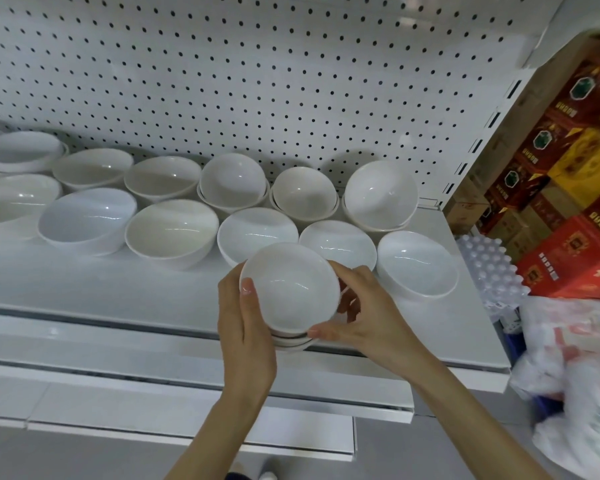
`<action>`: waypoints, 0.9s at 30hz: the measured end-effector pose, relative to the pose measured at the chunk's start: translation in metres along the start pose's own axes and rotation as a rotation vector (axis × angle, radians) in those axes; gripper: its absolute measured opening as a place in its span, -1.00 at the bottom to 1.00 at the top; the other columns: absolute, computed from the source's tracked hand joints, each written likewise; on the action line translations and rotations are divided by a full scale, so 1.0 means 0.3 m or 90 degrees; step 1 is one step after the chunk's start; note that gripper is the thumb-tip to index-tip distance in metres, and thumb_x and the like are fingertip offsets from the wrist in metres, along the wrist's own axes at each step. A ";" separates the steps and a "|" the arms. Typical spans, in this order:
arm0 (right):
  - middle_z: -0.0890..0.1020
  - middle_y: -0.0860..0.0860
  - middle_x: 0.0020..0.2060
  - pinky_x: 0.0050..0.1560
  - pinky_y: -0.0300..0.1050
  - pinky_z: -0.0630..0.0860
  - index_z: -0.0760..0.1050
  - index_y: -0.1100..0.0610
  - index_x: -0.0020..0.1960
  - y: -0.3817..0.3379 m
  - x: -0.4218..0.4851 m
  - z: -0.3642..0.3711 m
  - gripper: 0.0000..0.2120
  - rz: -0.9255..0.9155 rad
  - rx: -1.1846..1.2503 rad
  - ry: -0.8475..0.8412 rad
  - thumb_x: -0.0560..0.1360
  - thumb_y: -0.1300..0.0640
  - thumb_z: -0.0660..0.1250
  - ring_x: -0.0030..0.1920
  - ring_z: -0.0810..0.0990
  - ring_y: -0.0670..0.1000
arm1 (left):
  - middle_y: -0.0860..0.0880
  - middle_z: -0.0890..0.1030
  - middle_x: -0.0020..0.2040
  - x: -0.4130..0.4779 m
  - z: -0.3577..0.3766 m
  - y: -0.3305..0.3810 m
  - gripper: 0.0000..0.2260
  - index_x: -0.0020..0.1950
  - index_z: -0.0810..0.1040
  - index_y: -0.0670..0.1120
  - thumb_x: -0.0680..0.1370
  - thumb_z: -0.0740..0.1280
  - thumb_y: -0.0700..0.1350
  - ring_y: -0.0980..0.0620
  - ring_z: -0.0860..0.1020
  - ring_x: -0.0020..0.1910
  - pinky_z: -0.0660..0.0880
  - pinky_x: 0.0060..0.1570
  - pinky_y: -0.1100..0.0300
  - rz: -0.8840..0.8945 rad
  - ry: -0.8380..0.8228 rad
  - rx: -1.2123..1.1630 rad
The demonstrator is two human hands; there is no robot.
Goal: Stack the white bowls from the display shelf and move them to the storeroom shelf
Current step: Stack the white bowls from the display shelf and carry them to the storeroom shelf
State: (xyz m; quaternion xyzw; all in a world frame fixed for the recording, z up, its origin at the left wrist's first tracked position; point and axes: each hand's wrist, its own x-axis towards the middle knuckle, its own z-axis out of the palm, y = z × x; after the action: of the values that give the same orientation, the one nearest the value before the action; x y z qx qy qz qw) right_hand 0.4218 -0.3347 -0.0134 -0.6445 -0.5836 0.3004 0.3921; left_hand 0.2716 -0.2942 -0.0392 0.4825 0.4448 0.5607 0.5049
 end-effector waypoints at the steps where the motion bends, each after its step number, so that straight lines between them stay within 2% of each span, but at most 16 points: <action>1: 0.37 -0.13 0.03 -0.05 -0.39 0.43 0.28 -0.39 0.26 0.002 0.000 0.000 -0.21 0.006 -0.004 0.000 0.19 -0.05 0.62 -0.07 0.44 -0.18 | 0.20 0.53 0.12 0.000 0.000 -0.004 -0.69 0.17 0.41 0.21 0.52 0.05 0.25 0.39 0.51 0.04 0.43 -0.12 0.52 -0.001 0.001 -0.003; 5: 0.34 -0.18 0.11 0.09 -0.45 0.40 0.27 -0.36 0.26 0.008 -0.002 0.001 -0.20 0.008 -0.004 -0.003 0.17 -0.02 0.62 0.06 0.41 -0.27 | 0.16 0.53 0.15 -0.004 -0.002 -0.020 -0.51 0.25 0.42 0.12 0.45 0.06 0.33 0.36 0.52 0.05 0.44 -0.12 0.51 -0.002 0.002 -0.016; 9: 0.35 -0.19 0.15 0.15 -0.41 0.42 0.28 -0.35 0.26 0.013 -0.008 0.004 -0.20 0.013 -0.003 -0.002 0.19 -0.02 0.62 0.10 0.43 -0.28 | 0.15 0.52 0.16 -0.006 0.005 -0.029 -0.70 0.22 0.40 0.19 0.54 0.06 0.19 0.38 0.51 0.05 0.45 -0.09 0.51 -0.003 0.005 -0.006; 13: 0.38 -0.16 0.20 0.14 -0.41 0.43 0.30 -0.31 0.29 0.016 -0.011 0.008 -0.22 0.012 0.000 -0.001 0.20 -0.02 0.61 0.12 0.45 -0.27 | 0.14 0.49 0.19 -0.004 0.000 -0.033 -0.80 0.08 0.40 0.45 0.53 0.05 0.26 0.33 0.50 0.11 0.45 -0.02 0.45 0.008 -0.001 0.017; 15: 0.39 -0.16 0.21 0.14 -0.43 0.43 0.32 -0.25 0.32 0.019 -0.012 0.011 -0.23 0.015 0.008 0.000 0.21 -0.01 0.61 0.13 0.45 -0.27 | 0.15 0.50 0.19 -0.003 0.000 -0.040 -0.81 0.04 0.40 0.50 0.51 0.05 0.29 0.29 0.50 0.12 0.46 0.01 0.39 0.007 -0.002 0.014; 18: 0.42 -0.14 0.23 0.16 -0.37 0.44 0.37 -0.18 0.35 0.025 -0.012 0.014 -0.23 0.013 0.016 -0.003 0.21 -0.04 0.62 0.15 0.47 -0.24 | 0.18 0.52 0.14 -0.001 0.011 -0.050 -0.73 0.10 0.41 0.37 0.47 0.07 0.32 0.28 0.52 0.09 0.48 0.00 0.38 -0.002 0.024 -0.009; 22: 0.49 -0.22 0.21 0.16 -0.29 0.48 0.39 -0.19 0.32 0.020 -0.012 0.013 -0.23 0.021 0.027 -0.006 0.15 -0.22 0.53 0.17 0.50 -0.20 | 0.17 0.54 0.12 -0.002 0.024 -0.055 -0.72 0.13 0.43 0.26 0.50 0.09 0.28 0.30 0.53 0.05 0.48 -0.06 0.44 -0.009 0.062 -0.034; 24: 0.53 -0.27 0.17 0.17 -0.25 0.49 0.39 -0.17 0.33 0.018 -0.011 0.009 -0.22 0.032 0.027 -0.008 0.16 -0.19 0.58 0.16 0.51 -0.20 | 0.16 0.55 0.13 -0.003 0.027 -0.058 -0.75 0.13 0.44 0.27 0.52 0.09 0.24 0.28 0.54 0.06 0.49 -0.07 0.42 -0.015 0.070 -0.041; 27: 0.56 -0.28 0.14 0.18 -0.24 0.48 0.40 -0.14 0.33 0.014 -0.007 0.004 -0.26 0.039 0.014 -0.007 0.21 -0.06 0.60 0.15 0.52 -0.21 | 0.19 0.54 0.17 -0.006 0.031 -0.058 -0.69 0.17 0.44 0.28 0.51 0.07 0.27 0.25 0.53 0.11 0.51 -0.03 0.39 -0.005 0.087 -0.044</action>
State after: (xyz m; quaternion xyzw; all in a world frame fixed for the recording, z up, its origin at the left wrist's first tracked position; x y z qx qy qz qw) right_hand 0.4227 -0.3366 -0.0177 -0.6562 -0.5622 0.3220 0.3868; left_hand 0.2832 -0.2942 -0.0554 0.4236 0.4605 0.6051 0.4922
